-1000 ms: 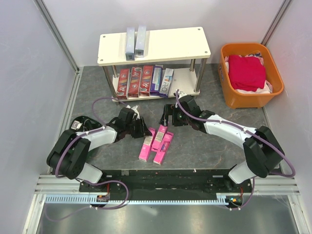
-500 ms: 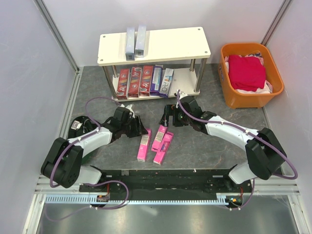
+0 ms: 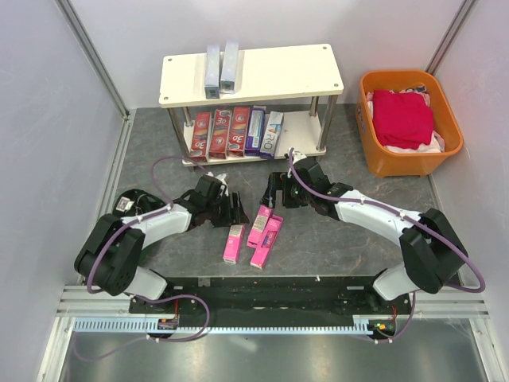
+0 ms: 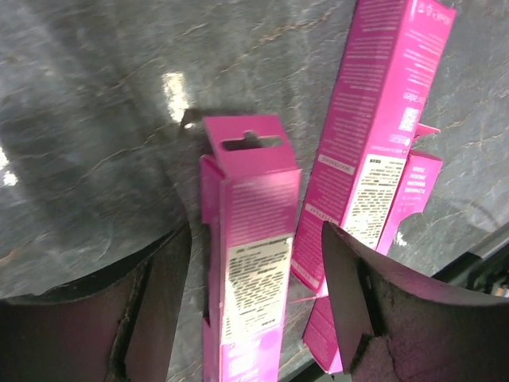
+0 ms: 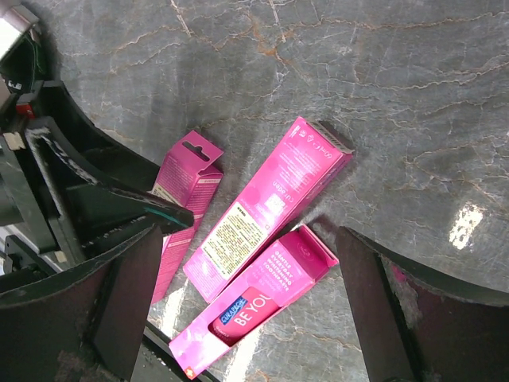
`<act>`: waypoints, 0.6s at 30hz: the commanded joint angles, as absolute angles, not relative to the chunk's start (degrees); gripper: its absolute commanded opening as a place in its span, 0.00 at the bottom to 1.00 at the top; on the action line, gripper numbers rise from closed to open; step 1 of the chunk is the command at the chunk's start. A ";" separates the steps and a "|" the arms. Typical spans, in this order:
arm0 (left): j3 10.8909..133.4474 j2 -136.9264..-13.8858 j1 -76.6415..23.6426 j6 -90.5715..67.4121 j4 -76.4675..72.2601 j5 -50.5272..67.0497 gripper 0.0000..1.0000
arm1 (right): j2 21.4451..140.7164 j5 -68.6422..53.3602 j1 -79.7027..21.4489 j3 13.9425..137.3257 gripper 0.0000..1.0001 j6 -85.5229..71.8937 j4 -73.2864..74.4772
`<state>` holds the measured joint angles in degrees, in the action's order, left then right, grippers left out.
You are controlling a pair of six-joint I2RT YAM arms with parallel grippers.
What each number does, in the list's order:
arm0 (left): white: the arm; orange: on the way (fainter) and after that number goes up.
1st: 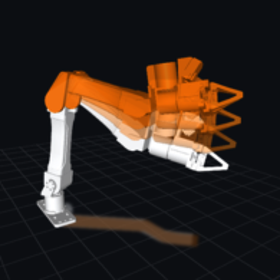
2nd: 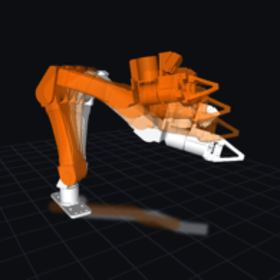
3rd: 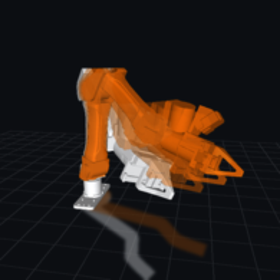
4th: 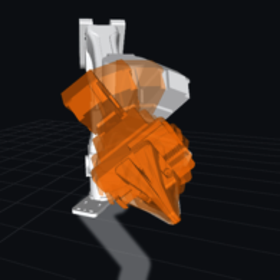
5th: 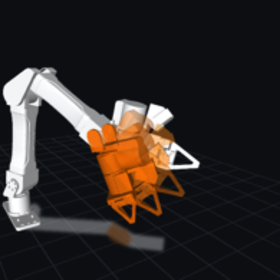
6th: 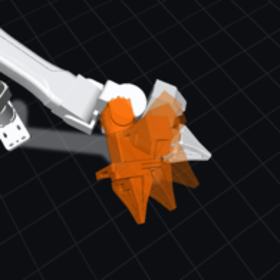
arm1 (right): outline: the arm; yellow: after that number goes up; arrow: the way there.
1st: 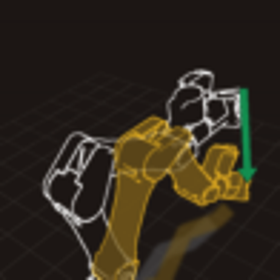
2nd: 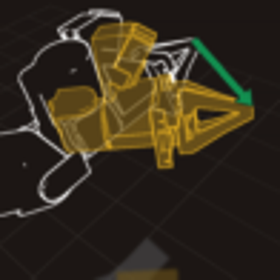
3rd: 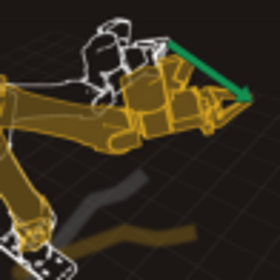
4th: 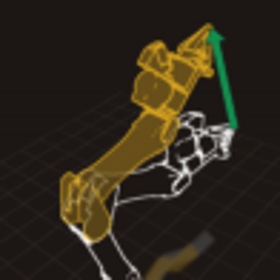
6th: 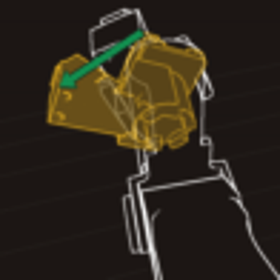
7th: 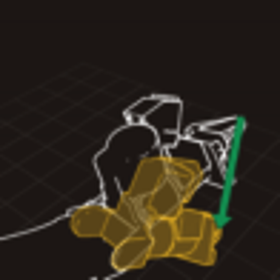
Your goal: Place and organize the toothpastes onto the shelf
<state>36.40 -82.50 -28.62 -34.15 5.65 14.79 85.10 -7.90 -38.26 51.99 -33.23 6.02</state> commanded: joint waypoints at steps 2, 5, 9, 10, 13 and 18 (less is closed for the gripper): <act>39.02 -84.81 -31.90 -30.68 6.94 8.63 0.70 | 84.11 -8.09 -38.41 51.68 0.98 -33.22 4.22; 39.72 -86.65 -33.30 -30.06 7.64 5.29 0.61 | 84.02 -8.00 -38.32 51.68 0.98 -33.22 4.31; 41.39 -89.47 -36.20 -29.62 10.01 -0.87 0.48 | 83.85 -7.91 -38.32 51.68 0.98 -33.22 4.39; 42.01 -90.43 -36.65 -29.71 10.37 -2.01 0.46 | 83.76 -7.91 -38.32 51.77 0.98 -33.14 4.39; 42.36 -90.70 -37.00 -30.32 10.55 -2.90 0.37 | 83.76 -8.00 -38.32 51.86 0.98 -33.22 4.48; 43.15 -87.98 -37.00 -30.94 10.46 -2.55 0.31 | 83.50 -8.09 -38.41 51.94 0.98 -33.22 4.39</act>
